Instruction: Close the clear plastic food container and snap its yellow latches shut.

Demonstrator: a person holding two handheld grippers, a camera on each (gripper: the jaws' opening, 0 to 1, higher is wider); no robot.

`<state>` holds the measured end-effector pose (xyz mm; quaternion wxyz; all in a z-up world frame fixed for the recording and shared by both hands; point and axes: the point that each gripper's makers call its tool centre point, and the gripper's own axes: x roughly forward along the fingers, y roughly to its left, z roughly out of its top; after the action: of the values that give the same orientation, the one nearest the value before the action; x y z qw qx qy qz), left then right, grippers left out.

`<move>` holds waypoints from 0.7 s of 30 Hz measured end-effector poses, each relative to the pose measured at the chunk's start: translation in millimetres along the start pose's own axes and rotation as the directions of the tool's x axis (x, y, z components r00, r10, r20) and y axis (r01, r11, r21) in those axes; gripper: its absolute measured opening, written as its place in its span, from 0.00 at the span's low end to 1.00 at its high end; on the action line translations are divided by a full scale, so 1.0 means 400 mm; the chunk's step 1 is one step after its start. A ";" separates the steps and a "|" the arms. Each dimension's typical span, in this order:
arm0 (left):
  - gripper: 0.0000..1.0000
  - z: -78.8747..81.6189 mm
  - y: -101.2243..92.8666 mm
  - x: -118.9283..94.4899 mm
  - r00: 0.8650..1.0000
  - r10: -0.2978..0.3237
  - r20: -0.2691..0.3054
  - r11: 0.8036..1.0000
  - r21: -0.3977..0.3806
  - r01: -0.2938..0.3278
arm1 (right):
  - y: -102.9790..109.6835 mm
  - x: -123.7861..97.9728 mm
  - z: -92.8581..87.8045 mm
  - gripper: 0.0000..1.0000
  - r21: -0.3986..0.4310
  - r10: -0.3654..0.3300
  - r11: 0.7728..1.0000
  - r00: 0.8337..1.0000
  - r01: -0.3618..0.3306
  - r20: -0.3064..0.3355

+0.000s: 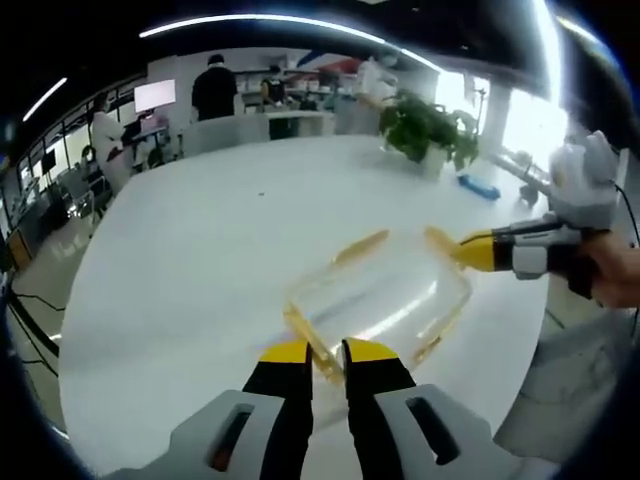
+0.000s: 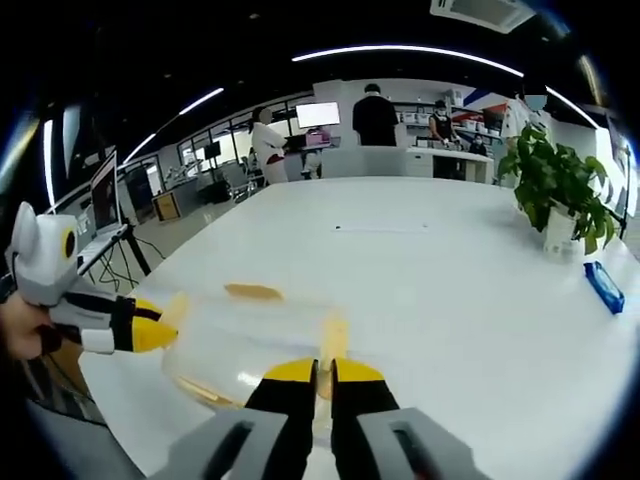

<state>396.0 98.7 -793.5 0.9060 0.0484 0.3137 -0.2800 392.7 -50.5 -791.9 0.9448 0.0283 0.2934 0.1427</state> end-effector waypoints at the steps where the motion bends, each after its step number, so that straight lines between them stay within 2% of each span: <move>1: 0.08 0.000 -0.001 0.001 1.000 -0.001 0.000 1.000 0.001 0.001 | -0.003 0.001 0.000 0.00 -0.002 0.000 1.000 1.000 0.000 0.000; 21: 0.08 0.000 -0.015 0.011 1.000 -0.002 -0.007 1.000 -0.021 0.002 | -0.022 0.008 -0.007 0.00 0.006 0.008 1.000 1.000 -0.008 -0.013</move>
<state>395.8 91.6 -795.7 0.9050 0.0395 0.3200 -0.2775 395.9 -58.1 -797.3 0.9422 0.0315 0.2999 0.1457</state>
